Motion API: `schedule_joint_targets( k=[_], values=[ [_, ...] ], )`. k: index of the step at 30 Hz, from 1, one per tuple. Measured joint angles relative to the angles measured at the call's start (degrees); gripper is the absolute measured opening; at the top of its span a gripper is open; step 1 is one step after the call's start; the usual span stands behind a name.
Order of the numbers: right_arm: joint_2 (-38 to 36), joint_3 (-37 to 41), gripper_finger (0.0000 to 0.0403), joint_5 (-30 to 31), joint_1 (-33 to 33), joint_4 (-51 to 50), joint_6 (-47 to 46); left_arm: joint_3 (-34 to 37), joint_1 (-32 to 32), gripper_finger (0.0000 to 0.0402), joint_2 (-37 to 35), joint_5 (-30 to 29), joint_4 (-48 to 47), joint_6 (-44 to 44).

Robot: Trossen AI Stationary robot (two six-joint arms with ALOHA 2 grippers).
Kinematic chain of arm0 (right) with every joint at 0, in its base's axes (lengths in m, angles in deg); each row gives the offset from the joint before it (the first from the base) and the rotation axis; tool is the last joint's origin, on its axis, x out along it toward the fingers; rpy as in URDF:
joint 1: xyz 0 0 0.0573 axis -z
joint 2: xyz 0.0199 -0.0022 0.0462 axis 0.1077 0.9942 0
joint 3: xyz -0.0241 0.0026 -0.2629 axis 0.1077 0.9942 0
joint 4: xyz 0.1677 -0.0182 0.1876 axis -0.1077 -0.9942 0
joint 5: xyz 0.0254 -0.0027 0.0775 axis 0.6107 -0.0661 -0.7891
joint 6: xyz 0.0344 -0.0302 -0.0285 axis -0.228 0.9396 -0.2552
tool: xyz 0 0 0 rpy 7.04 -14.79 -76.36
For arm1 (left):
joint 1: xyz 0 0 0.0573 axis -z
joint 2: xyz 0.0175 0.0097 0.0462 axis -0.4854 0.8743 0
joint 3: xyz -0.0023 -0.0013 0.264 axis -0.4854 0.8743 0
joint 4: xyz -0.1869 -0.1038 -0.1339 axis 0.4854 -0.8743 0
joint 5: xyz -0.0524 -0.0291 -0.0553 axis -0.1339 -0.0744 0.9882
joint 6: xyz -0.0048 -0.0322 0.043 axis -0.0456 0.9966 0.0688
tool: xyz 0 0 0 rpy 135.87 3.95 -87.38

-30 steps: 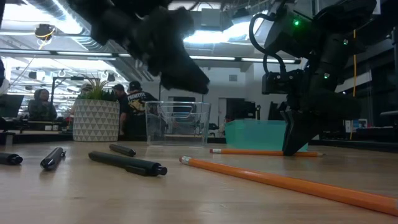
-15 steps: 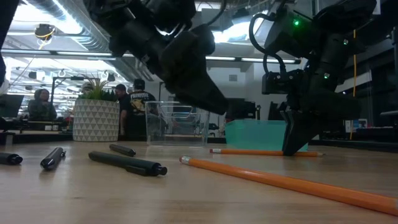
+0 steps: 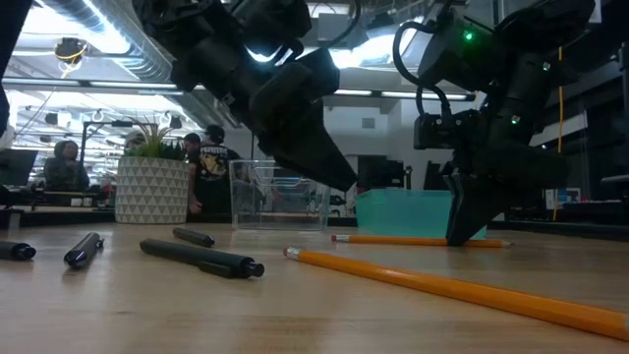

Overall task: Sort pens & pencils
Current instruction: Put the orange pencil into the blue bin

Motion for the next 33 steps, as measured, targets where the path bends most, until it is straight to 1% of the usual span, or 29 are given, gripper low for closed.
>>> schedule_joint_targets(
  k=[5,7,17,24,31,33],
  values=[
    [0.0,0.0,0.0041,0.0,0.0,0.0,1.4,0.1,0.0,0.019,0.0,-0.7,-1.8,0.0],
    [0.0,0.0,0.0041,0.0,0.0,0.0,1.9,0.1,0.2,0.019,0.0,-1.5,-1.3,0.0],
    [0.0,0.0,0.0041,-0.1,0.0,0.0,2.0,0.1,0.2,0.019,0.8,-1.9,-0.9,0.4],
    [0.0,0.0,0.0041,-0.7,0.0,0.0,8.9,0.1,0.2,0.019,0.8,-2.6,-2.5,0.4],
    [0.0,0.0,0.0041,-0.9,0.0,0.4,9.4,0.1,0.2,0.019,0.9,-2.8,-2.4,0.5],
    [0.0,0.0,0.0041,-1.3,0.0,0.7,9.6,0.0,0.2,0.019,1.9,-3.1,-1.9,0.5]
  ],
)
